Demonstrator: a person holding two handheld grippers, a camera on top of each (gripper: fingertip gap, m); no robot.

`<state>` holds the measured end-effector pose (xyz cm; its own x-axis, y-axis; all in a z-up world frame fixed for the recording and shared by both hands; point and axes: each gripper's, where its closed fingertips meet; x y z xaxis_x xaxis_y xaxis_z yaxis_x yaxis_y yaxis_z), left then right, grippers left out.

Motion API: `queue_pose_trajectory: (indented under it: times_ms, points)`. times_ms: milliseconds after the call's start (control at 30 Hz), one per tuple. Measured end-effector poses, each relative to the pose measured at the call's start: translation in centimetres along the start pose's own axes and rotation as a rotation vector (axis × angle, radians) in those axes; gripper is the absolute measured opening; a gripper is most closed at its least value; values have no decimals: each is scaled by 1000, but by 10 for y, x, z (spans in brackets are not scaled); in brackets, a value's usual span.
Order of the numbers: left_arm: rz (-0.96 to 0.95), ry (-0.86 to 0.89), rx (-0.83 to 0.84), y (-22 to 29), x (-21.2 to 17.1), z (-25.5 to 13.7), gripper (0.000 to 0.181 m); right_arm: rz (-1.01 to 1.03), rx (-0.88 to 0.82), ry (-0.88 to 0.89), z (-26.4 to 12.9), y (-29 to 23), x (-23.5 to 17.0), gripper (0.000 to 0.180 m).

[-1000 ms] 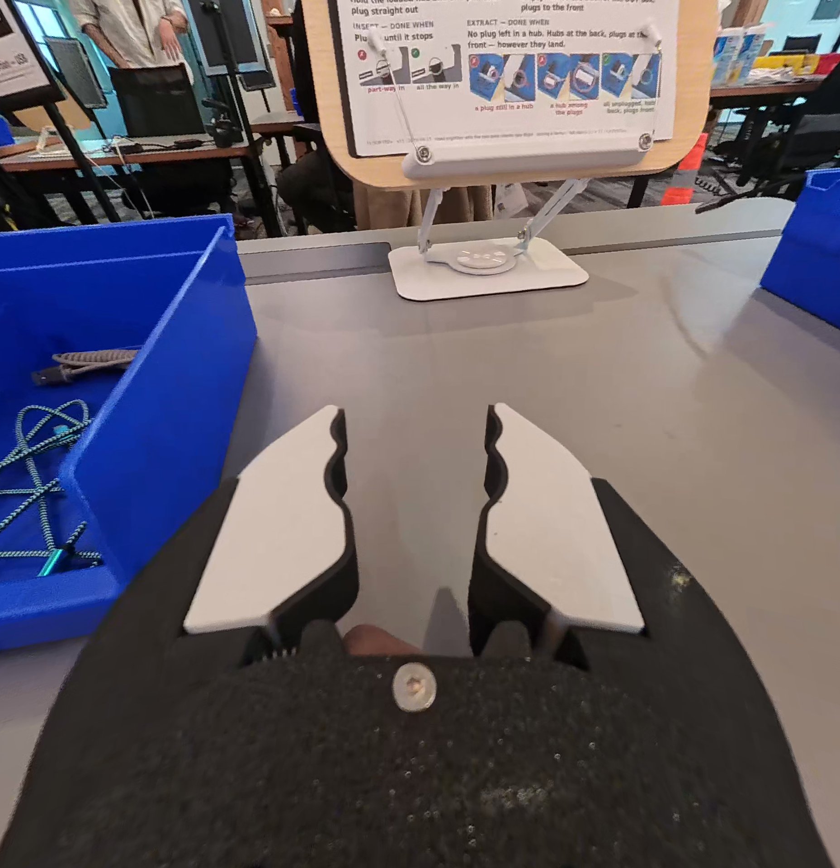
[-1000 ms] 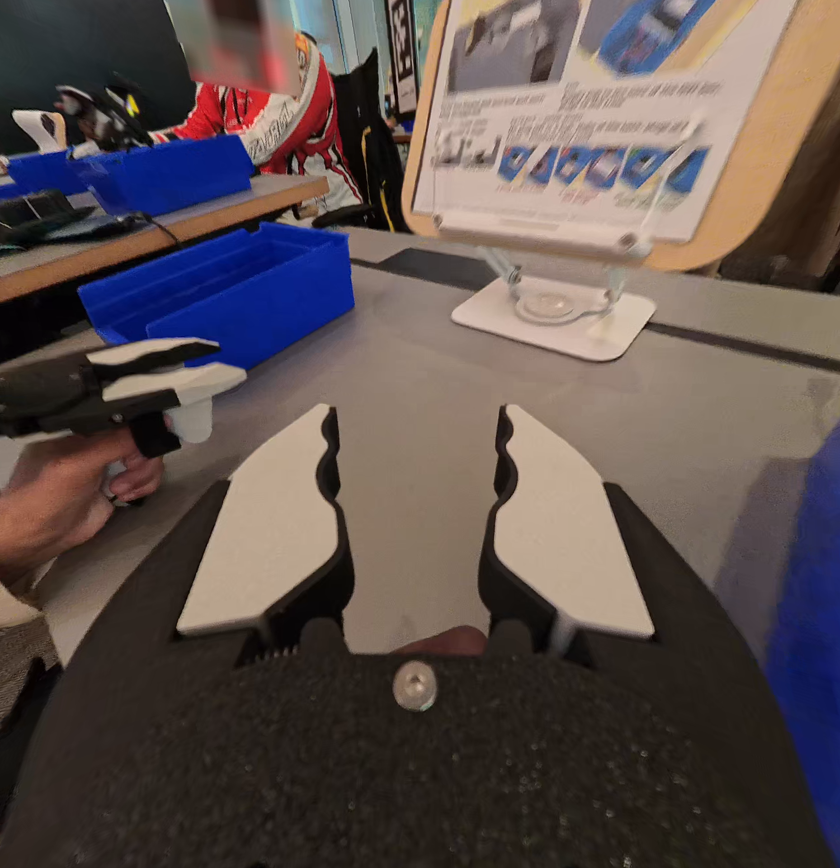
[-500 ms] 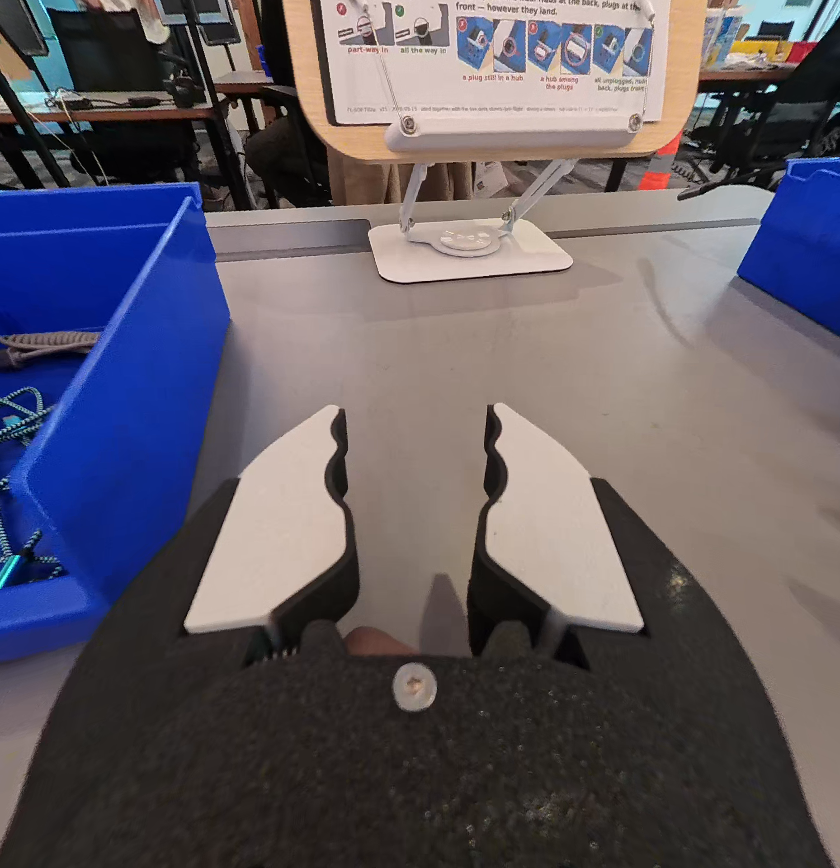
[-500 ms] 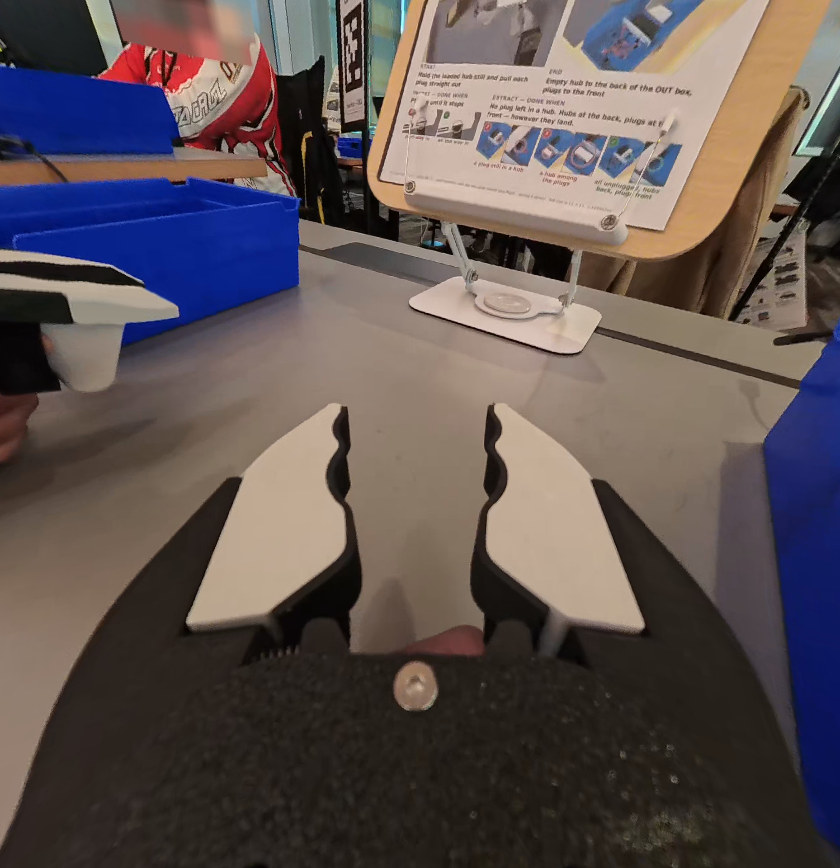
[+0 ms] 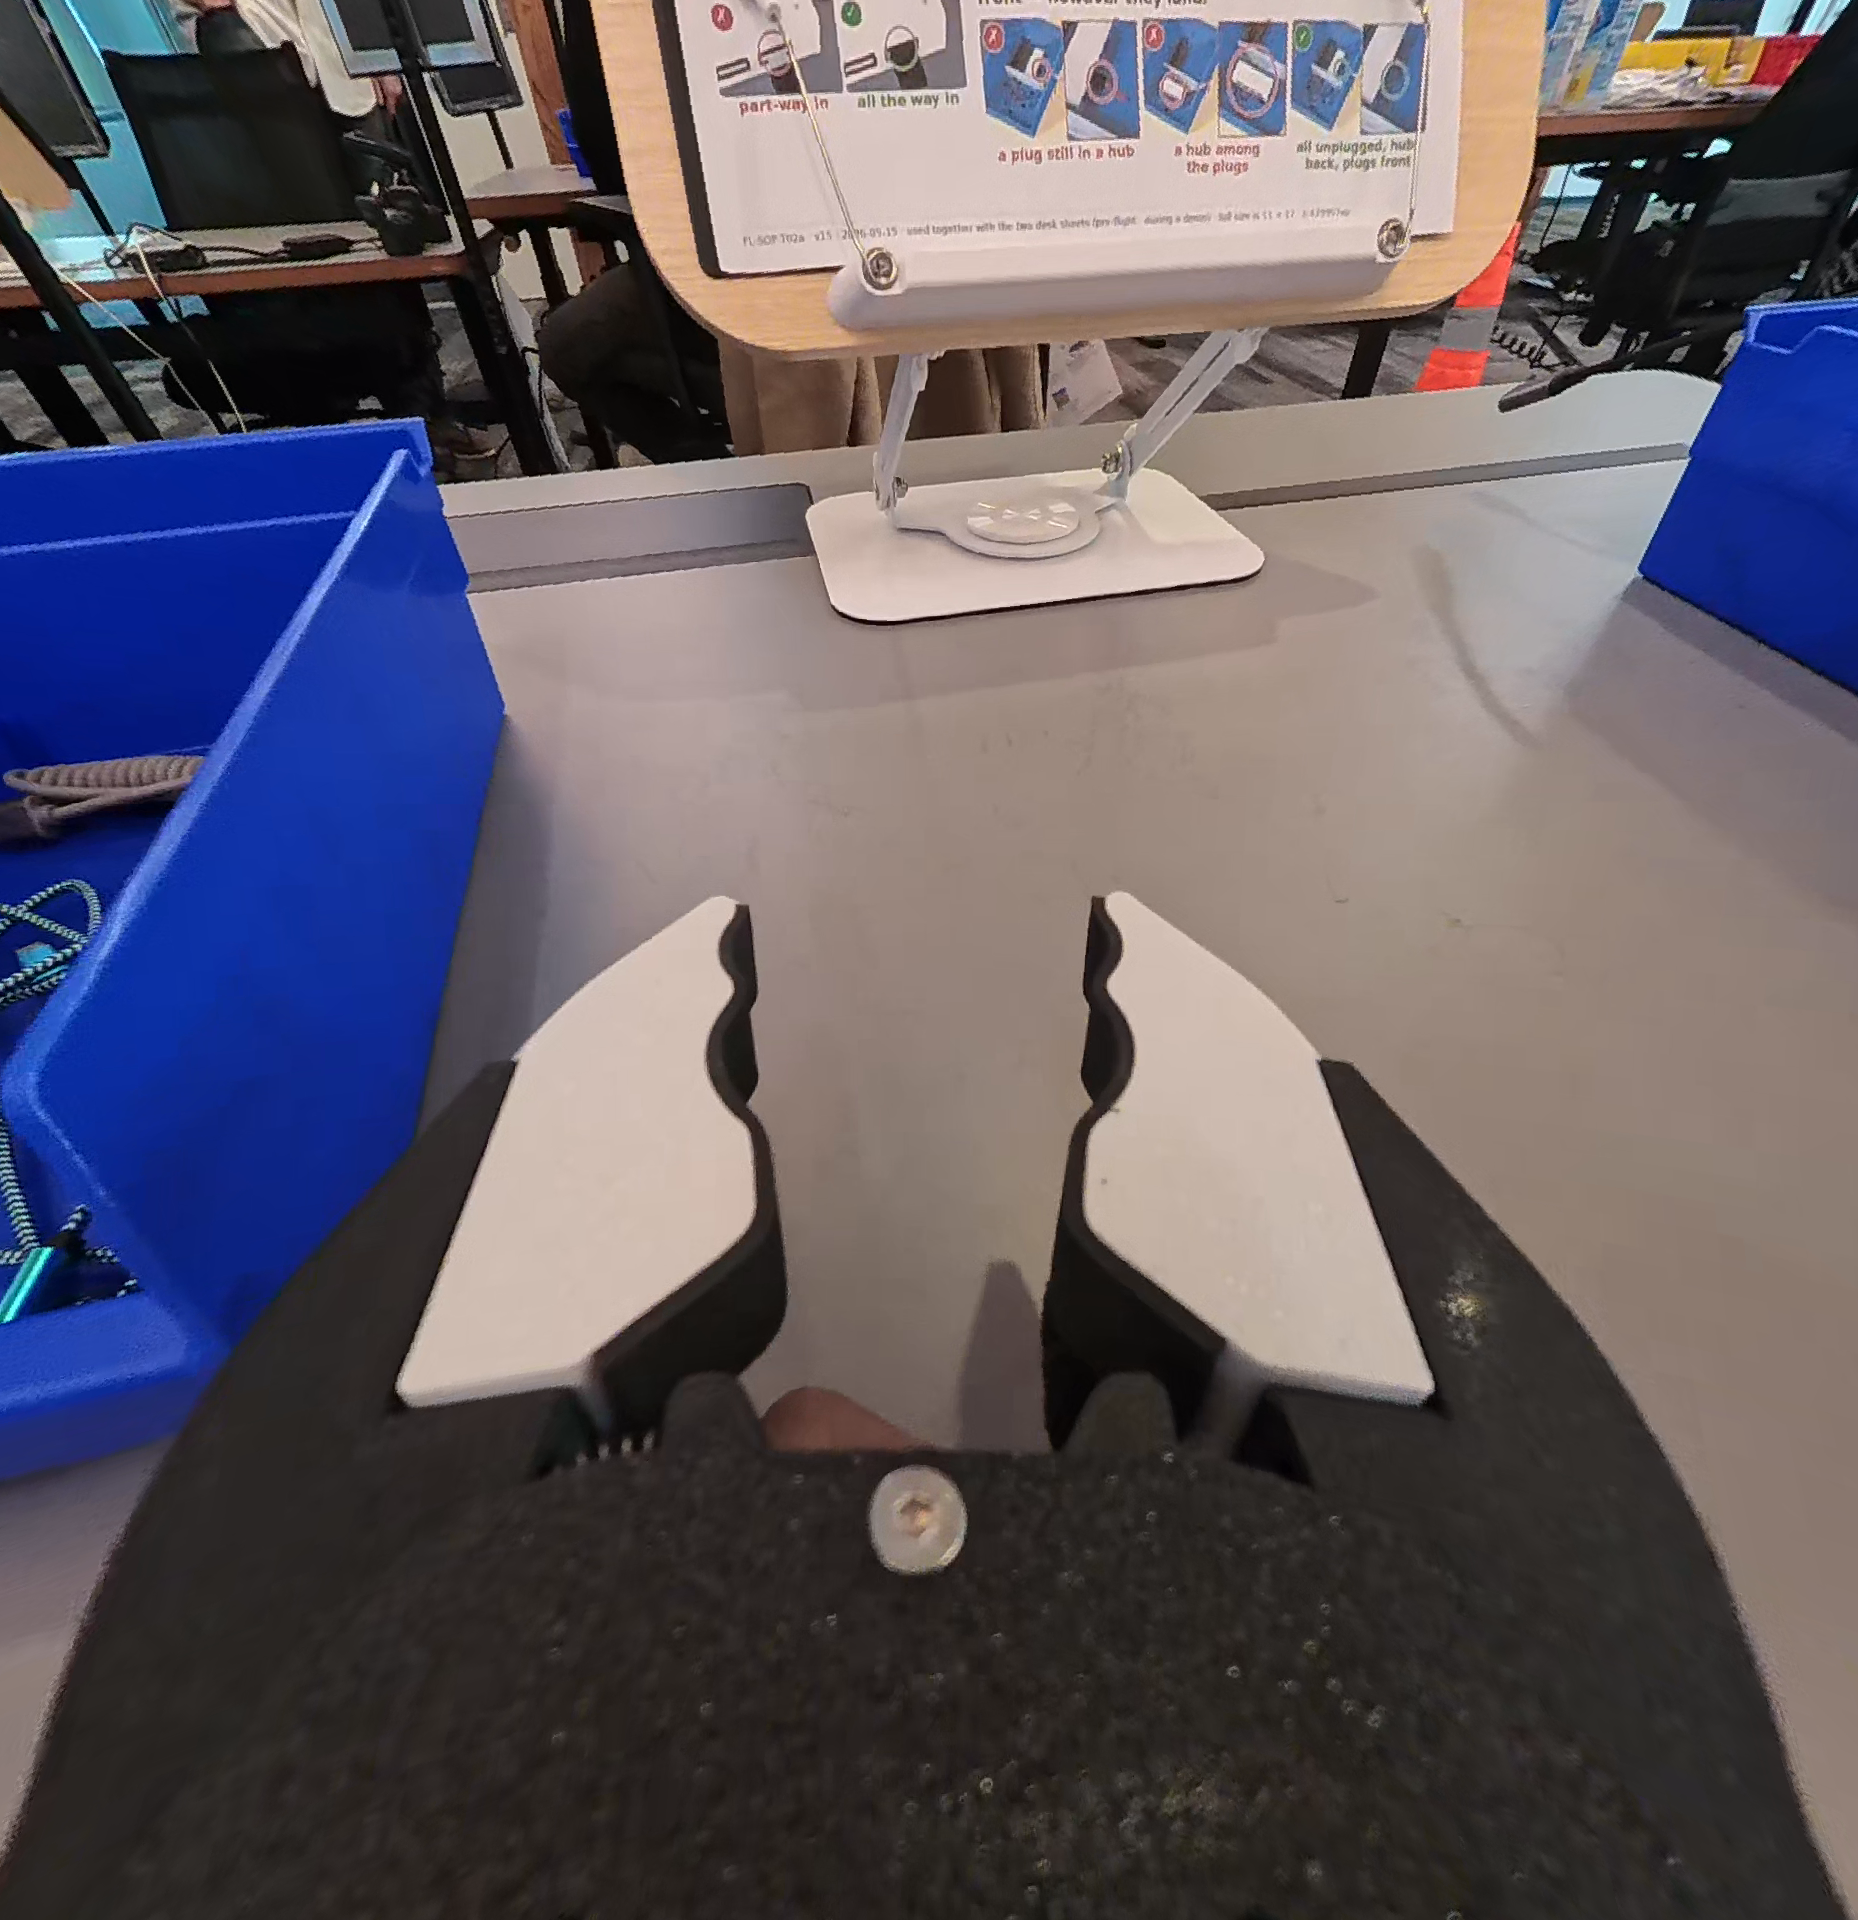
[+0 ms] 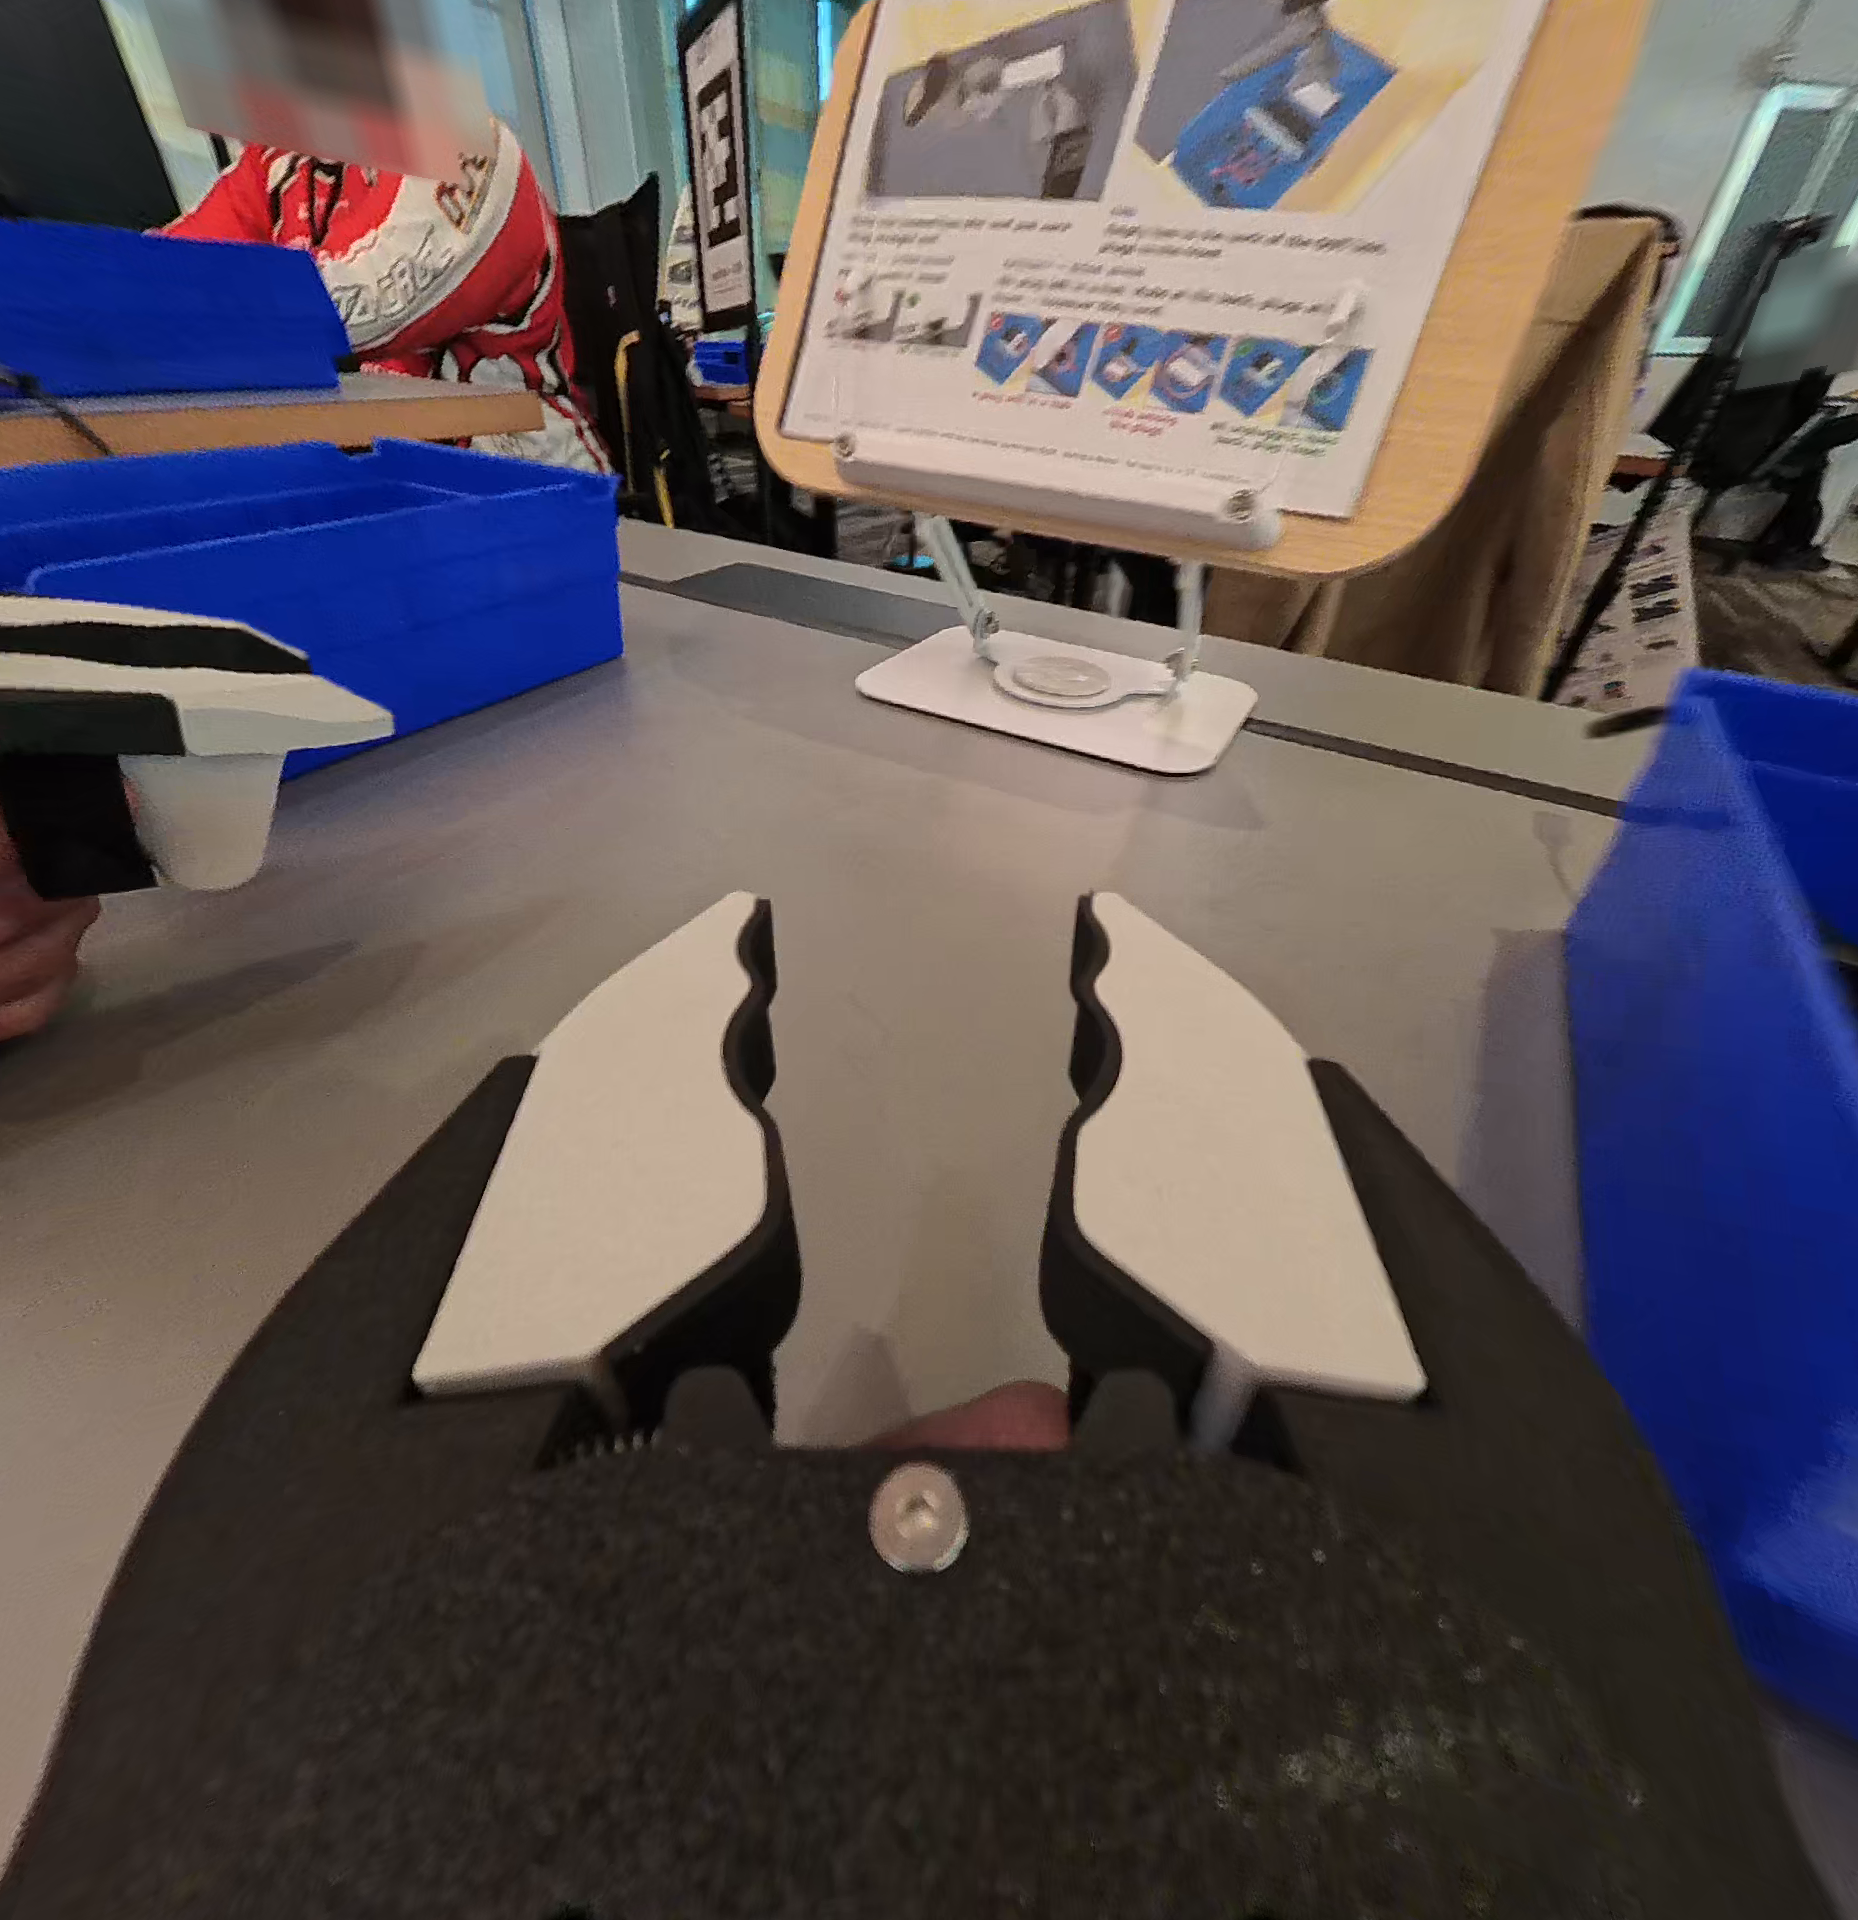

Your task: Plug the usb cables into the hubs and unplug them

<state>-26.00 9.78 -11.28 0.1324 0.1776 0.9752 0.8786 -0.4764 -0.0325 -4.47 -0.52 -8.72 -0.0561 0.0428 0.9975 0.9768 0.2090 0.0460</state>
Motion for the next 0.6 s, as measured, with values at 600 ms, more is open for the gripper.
queue_pose_trajectory:
  times_ms: [600]
  points:
    - [34, -23, -10, 5, -2, 1, 61, 293, -113, -232, -39, 69, -44, 83]
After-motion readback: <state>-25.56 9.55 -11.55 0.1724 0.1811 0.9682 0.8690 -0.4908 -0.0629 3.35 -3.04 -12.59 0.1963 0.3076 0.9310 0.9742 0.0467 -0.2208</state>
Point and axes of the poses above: each gripper's, where its closed fingertips meet, z out along the fingers, x out of its top, y = z × x across the jaws, and after that the axes turned 2 degrees about y, right-handed
